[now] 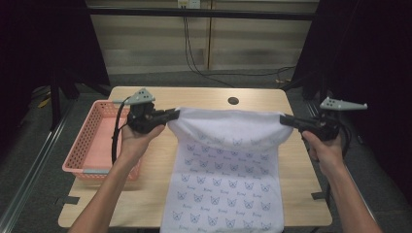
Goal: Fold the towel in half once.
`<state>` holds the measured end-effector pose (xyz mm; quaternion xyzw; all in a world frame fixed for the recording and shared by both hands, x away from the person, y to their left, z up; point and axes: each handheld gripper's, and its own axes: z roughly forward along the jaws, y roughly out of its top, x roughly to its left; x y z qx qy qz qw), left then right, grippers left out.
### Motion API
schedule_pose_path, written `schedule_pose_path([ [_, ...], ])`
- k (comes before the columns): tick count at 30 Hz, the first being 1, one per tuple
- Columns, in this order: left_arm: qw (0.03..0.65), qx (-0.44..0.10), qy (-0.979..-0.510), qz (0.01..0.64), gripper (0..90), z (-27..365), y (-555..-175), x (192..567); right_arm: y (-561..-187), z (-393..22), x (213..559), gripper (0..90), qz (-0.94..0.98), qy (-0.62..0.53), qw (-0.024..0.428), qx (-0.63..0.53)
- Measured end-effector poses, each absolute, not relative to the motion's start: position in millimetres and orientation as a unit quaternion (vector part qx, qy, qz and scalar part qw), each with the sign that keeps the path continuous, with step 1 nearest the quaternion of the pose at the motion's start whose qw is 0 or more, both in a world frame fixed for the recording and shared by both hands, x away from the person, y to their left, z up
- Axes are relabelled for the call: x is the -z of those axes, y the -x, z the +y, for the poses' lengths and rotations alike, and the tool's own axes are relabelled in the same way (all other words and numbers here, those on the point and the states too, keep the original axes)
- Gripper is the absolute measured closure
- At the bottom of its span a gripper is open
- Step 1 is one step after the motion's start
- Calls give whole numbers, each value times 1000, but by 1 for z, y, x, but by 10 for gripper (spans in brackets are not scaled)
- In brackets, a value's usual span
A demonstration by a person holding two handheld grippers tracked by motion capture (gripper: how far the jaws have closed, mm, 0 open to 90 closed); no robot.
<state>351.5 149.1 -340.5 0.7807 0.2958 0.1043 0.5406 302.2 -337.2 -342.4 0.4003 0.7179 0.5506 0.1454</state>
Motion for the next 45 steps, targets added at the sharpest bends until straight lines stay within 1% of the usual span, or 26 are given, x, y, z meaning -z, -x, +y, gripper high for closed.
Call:
schedule_pose_path([
  [2,525,-105,-788,303,865,152,-337,350,-289,-338,351,874,724,-400,137,-545],
  [3,527,-90,-789,301,865,155,-329,356,-282,-338,354,875,726,-400,138,-543],
  [4,527,-84,-790,303,865,157,-321,361,-274,-339,359,874,726,-401,127,-544],
  [6,522,-73,-798,293,865,158,-307,371,-262,-339,365,874,733,-401,120,-536],
  [8,516,-50,-803,293,865,160,-294,386,-248,-337,378,875,748,-402,103,-518],
  [9,508,-38,-808,295,865,160,-289,395,-243,-337,383,875,754,-404,101,-508],
  [10,497,-40,-814,298,865,160,-283,404,-237,-336,389,875,760,-405,95,-499],
  [14,484,-1,-821,303,862,164,-268,431,-212,-338,410,874,769,-415,75,-481],
  [16,471,1,-828,304,863,164,-262,442,-203,-335,424,874,769,-423,56,-476],
  [18,456,8,-837,303,862,163,-258,453,-197,-329,438,874,785,-426,48,-448],
  [19,448,14,-841,304,863,162,-257,459,-195,-327,445,874,786,-432,35,-442],
  [22,437,24,-844,309,862,163,-258,470,-193,-322,460,874,796,-440,13,-416],
  [26,417,24,-858,300,862,160,-256,481,-195,-318,476,874,810,-444,-4,-382],
  [33,375,30,-879,292,862,151,-260,492,-201,-305,487,875,834,-444,2,-329],
  [36,373,28,-880,294,862,149,-263,493,-202,-307,488,876,832,-446,0,-331],
  [37,370,21,-882,292,862,147,-262,493,-202,-307,488,876,831,-447,4,-331],
  [41,371,23,-880,296,863,147,-263,493,-206,-307,489,875,831,-443,9,-335],
  [45,364,0,-885,291,864,144,-263,492,-213,-307,490,875,830,-443,18,-339],
])
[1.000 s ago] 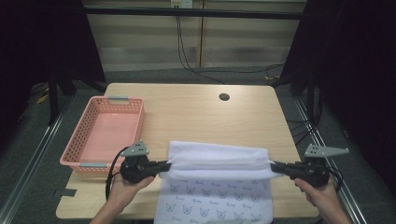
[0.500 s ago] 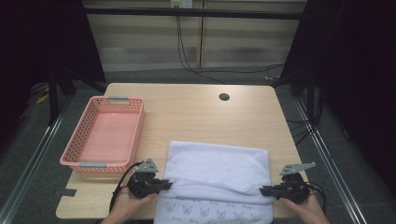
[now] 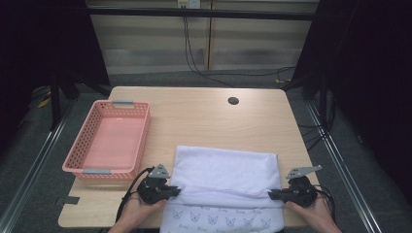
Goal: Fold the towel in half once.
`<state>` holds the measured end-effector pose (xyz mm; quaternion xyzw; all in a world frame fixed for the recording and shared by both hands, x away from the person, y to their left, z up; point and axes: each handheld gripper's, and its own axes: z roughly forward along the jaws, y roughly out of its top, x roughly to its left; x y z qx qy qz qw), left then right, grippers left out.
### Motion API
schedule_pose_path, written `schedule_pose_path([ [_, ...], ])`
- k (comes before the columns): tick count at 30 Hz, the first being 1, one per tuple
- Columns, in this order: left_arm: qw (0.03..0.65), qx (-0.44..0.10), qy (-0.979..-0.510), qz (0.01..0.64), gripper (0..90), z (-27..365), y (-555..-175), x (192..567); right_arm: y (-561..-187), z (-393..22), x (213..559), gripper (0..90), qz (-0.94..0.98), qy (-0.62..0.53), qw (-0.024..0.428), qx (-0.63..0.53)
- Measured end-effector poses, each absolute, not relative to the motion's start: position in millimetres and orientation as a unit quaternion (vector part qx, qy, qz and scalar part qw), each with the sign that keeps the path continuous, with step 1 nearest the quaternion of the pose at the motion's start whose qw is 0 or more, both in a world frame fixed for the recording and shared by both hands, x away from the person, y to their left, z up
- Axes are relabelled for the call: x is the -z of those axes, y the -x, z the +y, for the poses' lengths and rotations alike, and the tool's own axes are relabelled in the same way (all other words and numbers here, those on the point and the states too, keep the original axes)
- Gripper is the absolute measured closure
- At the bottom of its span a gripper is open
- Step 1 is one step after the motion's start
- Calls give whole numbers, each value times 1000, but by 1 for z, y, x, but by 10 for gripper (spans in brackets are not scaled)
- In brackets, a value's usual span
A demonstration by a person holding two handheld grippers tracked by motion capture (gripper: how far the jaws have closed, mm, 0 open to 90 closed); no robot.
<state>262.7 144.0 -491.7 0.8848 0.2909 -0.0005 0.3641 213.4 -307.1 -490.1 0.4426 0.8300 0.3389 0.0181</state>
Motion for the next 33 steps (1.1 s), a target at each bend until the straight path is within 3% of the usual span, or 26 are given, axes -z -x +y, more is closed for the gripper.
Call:
schedule_pose_path([
  [33,364,-46,-868,334,866,135,-318,494,-272,-308,493,875,816,-464,41,-343],
])
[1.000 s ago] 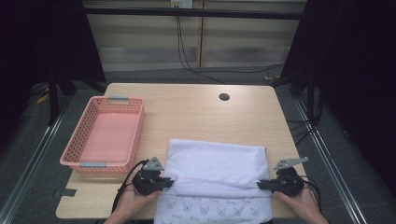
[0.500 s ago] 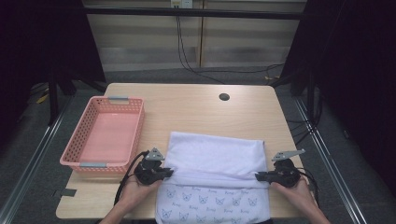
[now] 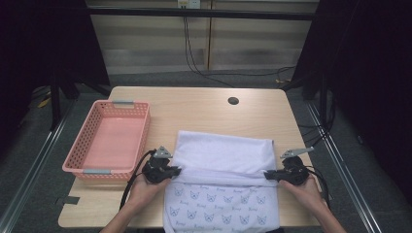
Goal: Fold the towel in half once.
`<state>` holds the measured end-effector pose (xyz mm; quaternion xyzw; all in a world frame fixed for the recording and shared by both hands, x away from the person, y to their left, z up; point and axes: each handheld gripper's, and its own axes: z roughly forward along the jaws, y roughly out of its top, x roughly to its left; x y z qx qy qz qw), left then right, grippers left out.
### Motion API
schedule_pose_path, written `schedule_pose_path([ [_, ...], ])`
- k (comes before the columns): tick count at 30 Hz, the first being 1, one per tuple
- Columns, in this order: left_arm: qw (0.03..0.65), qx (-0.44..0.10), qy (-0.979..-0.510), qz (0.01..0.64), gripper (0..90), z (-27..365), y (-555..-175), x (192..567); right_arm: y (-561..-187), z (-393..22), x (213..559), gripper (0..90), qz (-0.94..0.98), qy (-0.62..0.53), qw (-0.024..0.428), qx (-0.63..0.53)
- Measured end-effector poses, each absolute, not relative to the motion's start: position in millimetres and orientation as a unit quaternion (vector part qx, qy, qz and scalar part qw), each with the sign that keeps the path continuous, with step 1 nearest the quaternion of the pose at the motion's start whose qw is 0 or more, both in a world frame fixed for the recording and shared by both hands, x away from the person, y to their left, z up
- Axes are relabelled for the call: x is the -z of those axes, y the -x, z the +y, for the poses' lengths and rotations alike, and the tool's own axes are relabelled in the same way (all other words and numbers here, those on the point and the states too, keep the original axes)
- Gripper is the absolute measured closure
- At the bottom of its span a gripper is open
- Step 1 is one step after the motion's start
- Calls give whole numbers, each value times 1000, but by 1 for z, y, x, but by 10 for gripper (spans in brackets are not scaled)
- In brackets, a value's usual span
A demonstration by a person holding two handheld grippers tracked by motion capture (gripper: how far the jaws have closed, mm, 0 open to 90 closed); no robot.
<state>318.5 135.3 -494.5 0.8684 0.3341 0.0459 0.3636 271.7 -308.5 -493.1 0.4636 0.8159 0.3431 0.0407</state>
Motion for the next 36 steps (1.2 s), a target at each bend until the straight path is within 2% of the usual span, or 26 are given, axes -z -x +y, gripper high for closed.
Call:
schedule_pose_path([
  [31,381,-55,-850,359,865,115,-352,499,-306,-331,493,876,800,-496,64,-332],
  [36,368,-62,-856,356,865,112,-359,497,-316,-330,493,876,799,-501,74,-326],
])
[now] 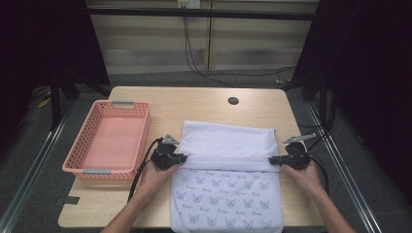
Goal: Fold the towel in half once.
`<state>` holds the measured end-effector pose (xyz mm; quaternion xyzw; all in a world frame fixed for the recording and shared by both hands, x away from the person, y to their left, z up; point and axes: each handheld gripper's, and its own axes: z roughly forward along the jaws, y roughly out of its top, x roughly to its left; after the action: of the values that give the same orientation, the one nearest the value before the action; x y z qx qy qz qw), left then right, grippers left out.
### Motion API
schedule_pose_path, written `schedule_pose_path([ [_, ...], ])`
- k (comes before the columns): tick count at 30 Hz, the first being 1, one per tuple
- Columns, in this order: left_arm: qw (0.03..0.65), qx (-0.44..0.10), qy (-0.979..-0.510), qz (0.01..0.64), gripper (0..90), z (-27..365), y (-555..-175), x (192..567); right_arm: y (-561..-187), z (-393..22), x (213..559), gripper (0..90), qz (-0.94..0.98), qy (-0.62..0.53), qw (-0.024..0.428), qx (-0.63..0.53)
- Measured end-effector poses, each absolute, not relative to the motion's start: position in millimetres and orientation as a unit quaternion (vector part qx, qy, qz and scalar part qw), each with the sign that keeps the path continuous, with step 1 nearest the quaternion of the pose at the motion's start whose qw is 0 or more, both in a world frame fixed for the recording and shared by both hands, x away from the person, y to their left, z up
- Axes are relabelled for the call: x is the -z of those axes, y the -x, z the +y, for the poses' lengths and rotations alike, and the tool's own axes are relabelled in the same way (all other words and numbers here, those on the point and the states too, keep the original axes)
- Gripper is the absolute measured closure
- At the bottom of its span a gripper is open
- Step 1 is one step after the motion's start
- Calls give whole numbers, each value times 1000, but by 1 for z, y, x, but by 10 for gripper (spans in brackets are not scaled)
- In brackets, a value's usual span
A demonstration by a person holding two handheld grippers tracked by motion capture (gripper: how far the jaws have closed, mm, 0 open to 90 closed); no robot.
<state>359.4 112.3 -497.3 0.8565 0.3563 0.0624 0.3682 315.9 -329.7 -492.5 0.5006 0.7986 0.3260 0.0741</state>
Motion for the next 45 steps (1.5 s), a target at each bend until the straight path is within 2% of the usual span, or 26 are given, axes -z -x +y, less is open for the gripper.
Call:
schedule_pose_path([
  [13,376,-67,-844,376,866,110,-378,499,-334,-331,495,876,790,-508,83,-332],
  [25,372,-80,-833,402,866,109,-399,500,-372,-330,499,876,771,-526,91,-347],
  [45,362,-107,-821,428,866,100,-441,500,-425,-321,503,876,741,-560,132,-346],
])
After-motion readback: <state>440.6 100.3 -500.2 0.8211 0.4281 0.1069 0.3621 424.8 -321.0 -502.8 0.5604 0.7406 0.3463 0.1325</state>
